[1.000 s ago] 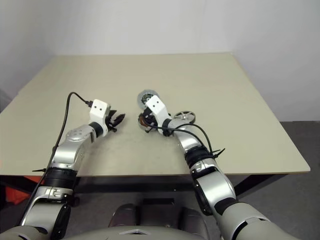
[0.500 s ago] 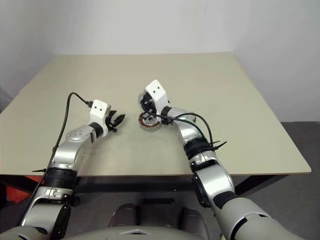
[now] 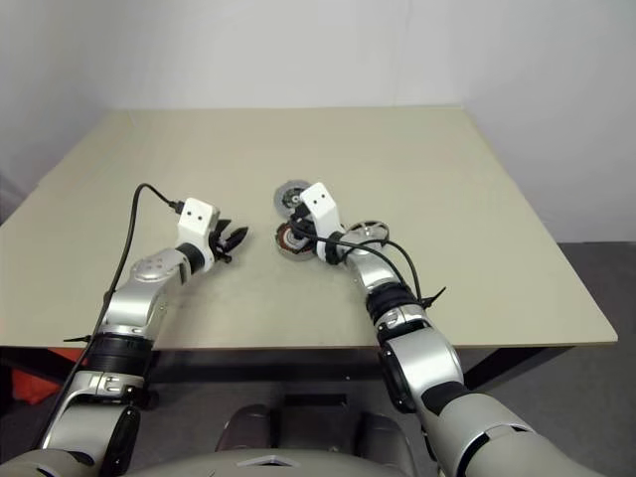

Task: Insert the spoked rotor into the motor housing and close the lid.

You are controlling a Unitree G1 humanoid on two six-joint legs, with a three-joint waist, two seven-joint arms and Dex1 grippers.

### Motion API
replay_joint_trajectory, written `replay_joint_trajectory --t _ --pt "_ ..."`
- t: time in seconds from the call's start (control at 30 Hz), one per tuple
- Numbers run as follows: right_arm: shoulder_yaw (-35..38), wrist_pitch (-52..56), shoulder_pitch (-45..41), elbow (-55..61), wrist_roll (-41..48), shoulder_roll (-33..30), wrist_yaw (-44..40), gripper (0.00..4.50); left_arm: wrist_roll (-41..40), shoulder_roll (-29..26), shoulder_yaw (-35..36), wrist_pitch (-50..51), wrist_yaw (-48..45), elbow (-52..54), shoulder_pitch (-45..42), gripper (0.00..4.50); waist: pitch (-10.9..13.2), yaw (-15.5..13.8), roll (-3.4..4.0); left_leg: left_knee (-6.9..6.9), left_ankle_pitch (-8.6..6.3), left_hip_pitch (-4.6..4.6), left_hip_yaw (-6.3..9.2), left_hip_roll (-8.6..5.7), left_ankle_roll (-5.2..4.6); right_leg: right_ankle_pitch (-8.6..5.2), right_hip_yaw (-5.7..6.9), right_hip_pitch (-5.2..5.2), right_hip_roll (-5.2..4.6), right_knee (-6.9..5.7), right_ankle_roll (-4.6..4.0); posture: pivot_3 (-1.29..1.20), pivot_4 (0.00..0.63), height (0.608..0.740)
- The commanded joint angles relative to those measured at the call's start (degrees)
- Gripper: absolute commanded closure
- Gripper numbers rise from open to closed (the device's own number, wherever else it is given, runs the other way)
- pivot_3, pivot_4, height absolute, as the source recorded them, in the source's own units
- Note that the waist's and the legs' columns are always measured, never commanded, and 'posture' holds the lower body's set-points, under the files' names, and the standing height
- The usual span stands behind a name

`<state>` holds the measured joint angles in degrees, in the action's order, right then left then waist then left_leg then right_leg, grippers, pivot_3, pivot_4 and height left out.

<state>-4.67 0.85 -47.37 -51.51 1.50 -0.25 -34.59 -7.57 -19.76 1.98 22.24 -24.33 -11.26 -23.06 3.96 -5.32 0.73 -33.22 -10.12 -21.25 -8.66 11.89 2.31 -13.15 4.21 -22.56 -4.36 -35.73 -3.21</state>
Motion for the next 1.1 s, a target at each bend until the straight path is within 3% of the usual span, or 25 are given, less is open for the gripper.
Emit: replay_joint_trajectory --t 0.03,0.3,0.7,1.1 --pt "1.6 0.7 -2.6 7.4 2.4 -0.9 -0.8 4.46 0.3 -0.3 0.4 -1.5 0.3 0.5 -1.2 2.23 0.0 0.0 0.0 0.0 0.0 -0.08 0.0 -0.01 0.0 0.0 0.0 -0.07 0.0 0.0 0.0 0.0 0.0 0.74" --pt "-0.8 2.5 -1.8 12.7 1.1 -3.2 -2.4 4.46 0.4 -0.1 0.2 -1.8 0.3 0.3 -1.3 2.23 0.0 -0.1 -0.01 0.0 0.01 -0.13 -0.01 -0.01 0.01 0.0 0.0 -0.13 0.0 0.0 0.0 0.0 0.0 0.74" --pt "-8.3 4.5 7.0 15.1 -2.4 -0.9 -4.1 4.46 0.2 -0.7 0.9 -1.7 0.6 0.6 -0.9 2.23 0.0 0.0 -0.02 -0.01 0.02 -0.1 0.0 0.0 0.03 0.0 0.0 -0.1 0.01 0.0 0.0 0.0 0.0 0.74" --pt "-6.3 3.9 0.9 17.9 -2.3 -4.3 -3.5 4.46 0.3 -0.3 0.3 -1.8 0.6 0.5 -0.9 2.23 0.0 -0.1 -0.02 0.0 0.03 -0.07 0.0 0.0 0.05 0.0 0.0 -0.07 0.02 0.0 0.01 0.0 0.0 0.74"
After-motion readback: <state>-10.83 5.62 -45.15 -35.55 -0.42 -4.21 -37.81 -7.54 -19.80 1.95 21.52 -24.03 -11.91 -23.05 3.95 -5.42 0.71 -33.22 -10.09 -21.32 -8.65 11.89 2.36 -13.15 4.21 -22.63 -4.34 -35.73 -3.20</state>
